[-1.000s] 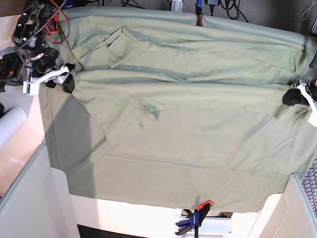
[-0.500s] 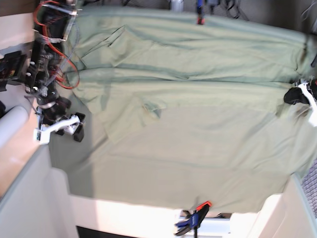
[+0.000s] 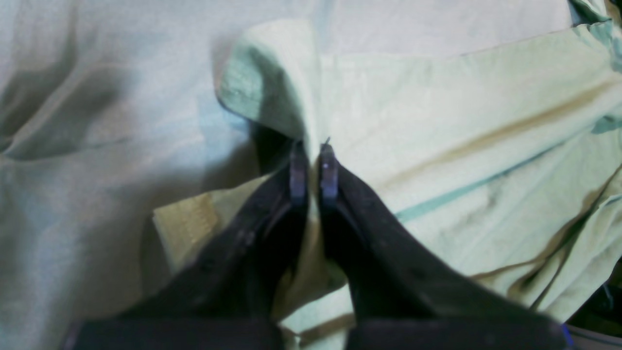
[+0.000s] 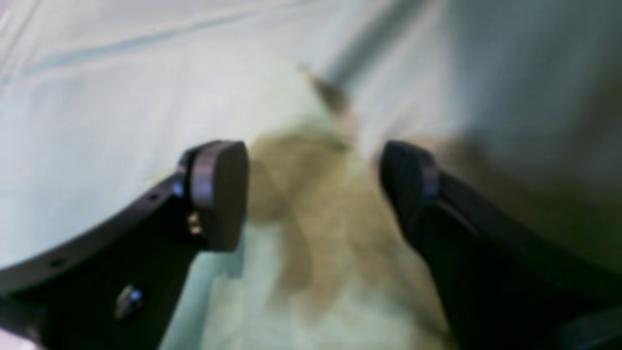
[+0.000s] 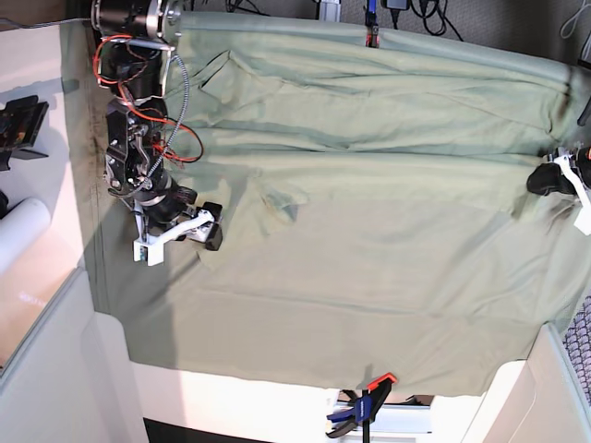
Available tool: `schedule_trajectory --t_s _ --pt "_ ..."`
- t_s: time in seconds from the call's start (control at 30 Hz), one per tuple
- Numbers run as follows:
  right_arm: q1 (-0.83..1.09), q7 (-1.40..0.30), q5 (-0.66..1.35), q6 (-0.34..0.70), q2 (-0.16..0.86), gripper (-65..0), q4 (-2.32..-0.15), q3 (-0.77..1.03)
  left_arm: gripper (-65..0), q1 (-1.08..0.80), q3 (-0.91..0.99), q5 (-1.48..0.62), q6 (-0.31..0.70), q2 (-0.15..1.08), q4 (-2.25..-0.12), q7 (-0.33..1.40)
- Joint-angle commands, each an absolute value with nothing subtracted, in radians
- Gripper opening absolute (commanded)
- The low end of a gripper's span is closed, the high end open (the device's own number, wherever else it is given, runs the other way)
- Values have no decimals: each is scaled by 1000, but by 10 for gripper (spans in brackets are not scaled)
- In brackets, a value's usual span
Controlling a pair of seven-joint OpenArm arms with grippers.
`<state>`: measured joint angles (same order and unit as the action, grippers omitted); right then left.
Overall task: Fold the T-shirt properly
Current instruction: 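Pull the grasped fabric with both grippers to fold it over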
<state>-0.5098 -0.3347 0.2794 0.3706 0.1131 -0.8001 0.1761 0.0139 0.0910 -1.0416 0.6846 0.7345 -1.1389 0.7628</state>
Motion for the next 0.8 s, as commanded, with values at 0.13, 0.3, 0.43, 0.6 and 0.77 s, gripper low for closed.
schedule_trajectory --t_s 0.13,0.3,0.43,0.6,0.77 --pt "-531 -340 287 382 88 -225 -813 173 -650 31 101 -1059 698 762 -1152 744" --pt "-531 -340 287 382 88 -516 -813 173 -650 31 101 -1059 698 762 -1152 744" --pt "-531 -340 288 382 89 -650 -813 174 -650 31 101 -1059 698 762 -1152 740" --pt "-516 -403 315 393 89 -650 -897 174 -650 33 119 -1142 698 764 -1156 789" --pt "-368 -552 454 402 113 -650 -1213 176 -650 -9 213 -1275 698 765 -1218 914"
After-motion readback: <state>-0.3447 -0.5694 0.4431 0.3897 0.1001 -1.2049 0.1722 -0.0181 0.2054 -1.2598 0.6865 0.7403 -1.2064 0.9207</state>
